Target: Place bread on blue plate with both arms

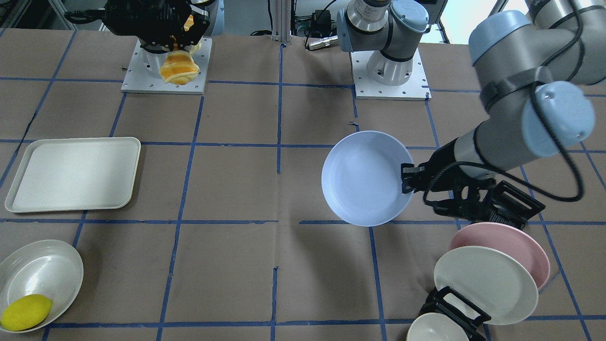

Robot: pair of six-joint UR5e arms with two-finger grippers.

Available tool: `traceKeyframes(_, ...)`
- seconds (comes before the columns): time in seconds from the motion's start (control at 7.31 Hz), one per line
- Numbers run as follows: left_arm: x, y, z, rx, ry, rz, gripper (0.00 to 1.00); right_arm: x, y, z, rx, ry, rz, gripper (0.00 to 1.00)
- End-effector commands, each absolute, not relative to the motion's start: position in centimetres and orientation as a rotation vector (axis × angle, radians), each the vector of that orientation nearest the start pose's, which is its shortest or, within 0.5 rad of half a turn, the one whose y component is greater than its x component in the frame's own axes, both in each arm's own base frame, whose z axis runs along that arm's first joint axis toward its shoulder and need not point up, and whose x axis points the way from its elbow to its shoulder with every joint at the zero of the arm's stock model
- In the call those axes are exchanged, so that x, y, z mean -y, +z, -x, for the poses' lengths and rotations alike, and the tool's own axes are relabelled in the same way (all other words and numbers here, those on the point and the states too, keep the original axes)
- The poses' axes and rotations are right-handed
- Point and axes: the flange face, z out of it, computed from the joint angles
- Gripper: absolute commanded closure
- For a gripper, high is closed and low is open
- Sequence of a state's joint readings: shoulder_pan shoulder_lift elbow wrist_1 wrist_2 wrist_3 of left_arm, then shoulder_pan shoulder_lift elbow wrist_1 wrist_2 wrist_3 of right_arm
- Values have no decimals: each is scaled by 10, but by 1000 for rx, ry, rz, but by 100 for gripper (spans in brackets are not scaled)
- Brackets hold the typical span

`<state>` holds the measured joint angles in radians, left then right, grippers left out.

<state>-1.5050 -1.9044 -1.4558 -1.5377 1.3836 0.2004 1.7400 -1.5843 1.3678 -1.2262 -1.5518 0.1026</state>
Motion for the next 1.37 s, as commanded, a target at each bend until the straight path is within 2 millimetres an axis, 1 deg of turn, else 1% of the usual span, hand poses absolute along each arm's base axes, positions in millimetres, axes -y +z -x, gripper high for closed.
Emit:
traceKeyframes(0.0,629,318,198,-3316,145,-390,92,443,544,-210,-3159,109,110,98)
traceKeyframes(0.14,635,295,229,-3310,90,-409,92,443,544,-208,-3185,106,112,98)
traceKeyframes(0.27,637,276,246,-3307,70,-417,92,441,544,-207,-3186,110,110,98)
traceKeyframes(0.41,637,268,251,-3306,78,-424,92,444,537,-208,-3186,130,142,98)
traceKeyframes(0.55,639,266,251,-3310,78,-404,91,446,529,-200,-3181,148,227,98)
traceKeyframes(0.68,641,259,252,-3312,55,-389,79,451,521,-196,-3180,123,254,98)
traceKeyframes(0.82,640,253,253,-3315,55,-366,34,457,517,-184,-3177,110,252,98)
traceKeyframes(0.96,639,259,251,-3312,42,-354,0,462,516,-174,-3172,107,268,98)
traceKeyframes(1.09,640,273,239,-3306,26,-330,0,458,511,-179,-3158,120,259,98)
traceKeyframes(1.23,644,299,199,-3310,-11,-236,0,460,500,-181,-3164,98,182,98)
